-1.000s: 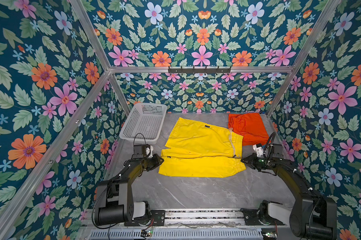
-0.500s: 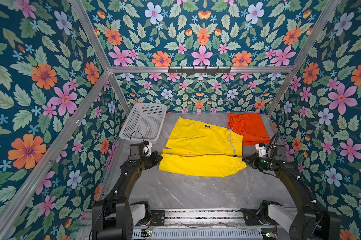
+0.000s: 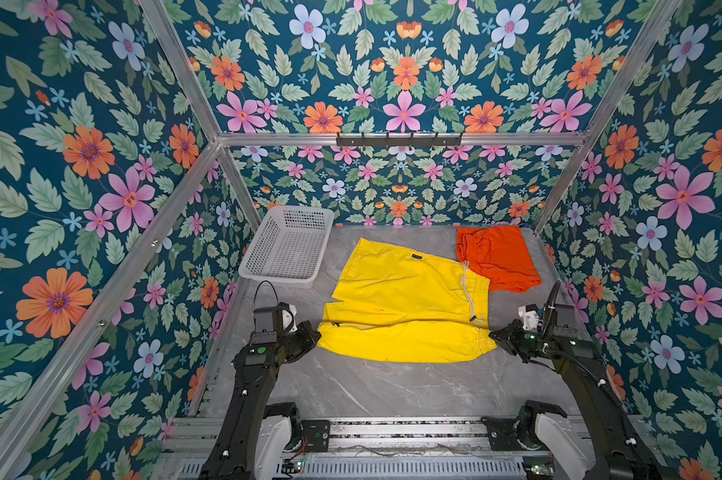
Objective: Fold and stack the shorts
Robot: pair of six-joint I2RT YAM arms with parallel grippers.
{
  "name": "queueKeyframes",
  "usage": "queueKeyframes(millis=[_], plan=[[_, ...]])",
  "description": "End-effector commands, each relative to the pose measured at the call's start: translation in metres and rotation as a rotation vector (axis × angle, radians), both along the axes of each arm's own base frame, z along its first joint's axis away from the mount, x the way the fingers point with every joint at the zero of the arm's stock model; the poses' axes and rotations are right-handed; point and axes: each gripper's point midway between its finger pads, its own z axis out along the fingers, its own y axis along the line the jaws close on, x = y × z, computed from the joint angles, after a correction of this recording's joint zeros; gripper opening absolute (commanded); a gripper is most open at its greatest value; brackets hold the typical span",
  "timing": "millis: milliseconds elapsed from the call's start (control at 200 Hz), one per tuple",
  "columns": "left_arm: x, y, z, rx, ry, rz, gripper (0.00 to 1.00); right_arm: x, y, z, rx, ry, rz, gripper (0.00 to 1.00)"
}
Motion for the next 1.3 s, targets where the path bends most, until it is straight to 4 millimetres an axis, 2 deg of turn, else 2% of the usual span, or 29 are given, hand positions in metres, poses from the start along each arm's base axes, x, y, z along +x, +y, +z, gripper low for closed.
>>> queueKeyframes(millis=[0,105,155,180,290,360,490,590,685,770,825,900,975,1185,1295], plan=[[-0.026,0.016,-0.021,0.047,0.155,0.117,0.07,-0.013,-0.003,-0.011,0.007,0.099,-0.054,0.0],[-0.038,0.013,-0.034,0.013,0.225,0.143,0.12,-0.025,-0.005,-0.024,-0.01,0.159,-0.069,0.0],[-0.043,0.012,-0.041,0.008,0.251,0.145,0.22,-0.029,-0.004,-0.028,-0.008,0.176,-0.069,0.03],[-0.044,0.011,-0.041,0.005,0.258,0.143,0.24,-0.03,-0.003,-0.029,-0.003,0.178,-0.067,0.08],[-0.041,0.014,-0.032,0.033,0.236,0.127,0.33,-0.034,-0.005,-0.017,-0.022,0.179,-0.071,0.42],[-0.036,0.014,-0.019,0.042,0.199,0.116,0.34,-0.037,-0.016,0.001,-0.098,0.154,-0.092,0.49],[-0.013,0.0,0.005,-0.038,0.09,0.066,0.32,-0.029,-0.017,0.042,-0.137,0.047,-0.077,0.5],[-0.002,-0.005,0.005,-0.028,0.079,0.033,0.32,-0.021,-0.006,0.053,-0.163,0.018,-0.007,0.5],[0.008,-0.014,0.003,0.006,0.078,-0.011,0.33,-0.012,0.013,0.048,-0.209,0.025,0.076,0.5],[0.013,-0.022,-0.004,0.068,0.099,-0.041,0.4,-0.008,0.025,0.039,-0.252,0.057,0.133,0.53],[0.015,-0.023,-0.014,0.093,0.129,-0.039,0.44,-0.008,0.021,0.03,-0.284,0.098,0.131,0.55],[0.022,-0.028,-0.026,0.062,0.14,-0.036,0.45,-0.009,0.005,0.018,-0.348,0.139,0.094,0.59],[0.034,-0.041,-0.029,0.007,0.106,-0.053,0.43,-0.006,-0.001,0.008,-0.302,0.156,0.077,0.6],[0.076,-0.082,-0.019,0.023,0.029,-0.18,0.43,0.029,0.024,0.005,-0.23,0.046,0.177,0.59],[0.109,-0.102,-0.015,0.014,-0.029,-0.211,0.43,0.056,0.021,-0.003,-0.294,0.035,0.186,0.6]])
